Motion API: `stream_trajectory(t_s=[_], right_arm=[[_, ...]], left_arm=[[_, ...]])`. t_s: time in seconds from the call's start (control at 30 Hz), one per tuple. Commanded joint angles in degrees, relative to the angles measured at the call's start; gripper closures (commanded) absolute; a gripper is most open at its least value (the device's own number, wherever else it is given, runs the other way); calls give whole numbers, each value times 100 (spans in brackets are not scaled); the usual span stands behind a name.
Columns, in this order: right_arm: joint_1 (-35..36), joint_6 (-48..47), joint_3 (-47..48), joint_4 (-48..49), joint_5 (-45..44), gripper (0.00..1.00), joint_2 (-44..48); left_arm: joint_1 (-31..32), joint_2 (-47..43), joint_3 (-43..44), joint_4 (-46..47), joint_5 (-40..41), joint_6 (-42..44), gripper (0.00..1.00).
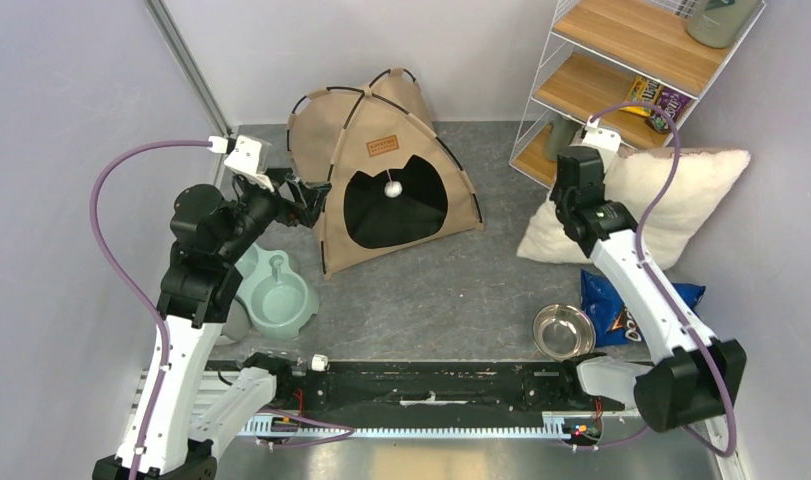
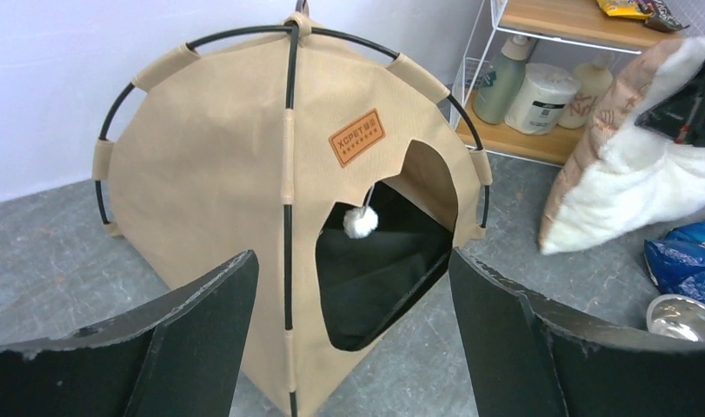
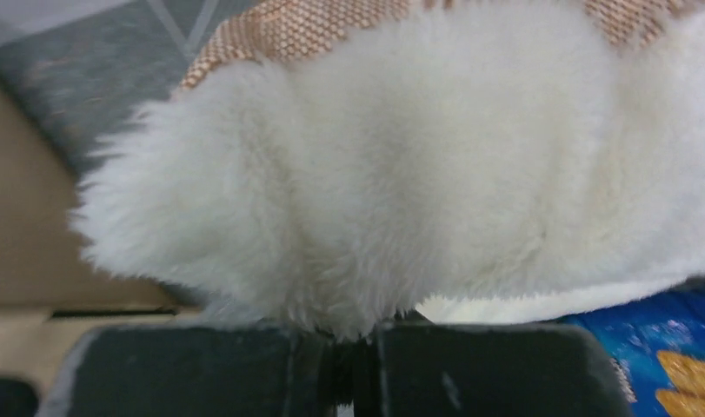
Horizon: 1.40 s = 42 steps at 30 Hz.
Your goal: Set up the pet tent
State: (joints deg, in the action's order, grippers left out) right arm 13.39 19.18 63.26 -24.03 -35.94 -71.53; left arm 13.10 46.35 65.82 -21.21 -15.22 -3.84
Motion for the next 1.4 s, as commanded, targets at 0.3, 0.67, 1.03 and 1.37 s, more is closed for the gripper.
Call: stream_trajectory(t_s=[0.3,0.67,1.03,1.37], right_arm=[[128,-409,1606,-499,3867,100,983],[138,-126,2274,-1600,6416,100,1177],[567,236,1749,-938,8443,100,1143],[2132,1063,1769,719,9101,100,195]], left_arm=[[-18,-63,-51,-621,483,-211,12],[-18,-40,-543,-190,389,-483,14],[-18,102,-1433,820,1644,-1129,21],[-18,453,-1946,1831,1707,-1137,22]])
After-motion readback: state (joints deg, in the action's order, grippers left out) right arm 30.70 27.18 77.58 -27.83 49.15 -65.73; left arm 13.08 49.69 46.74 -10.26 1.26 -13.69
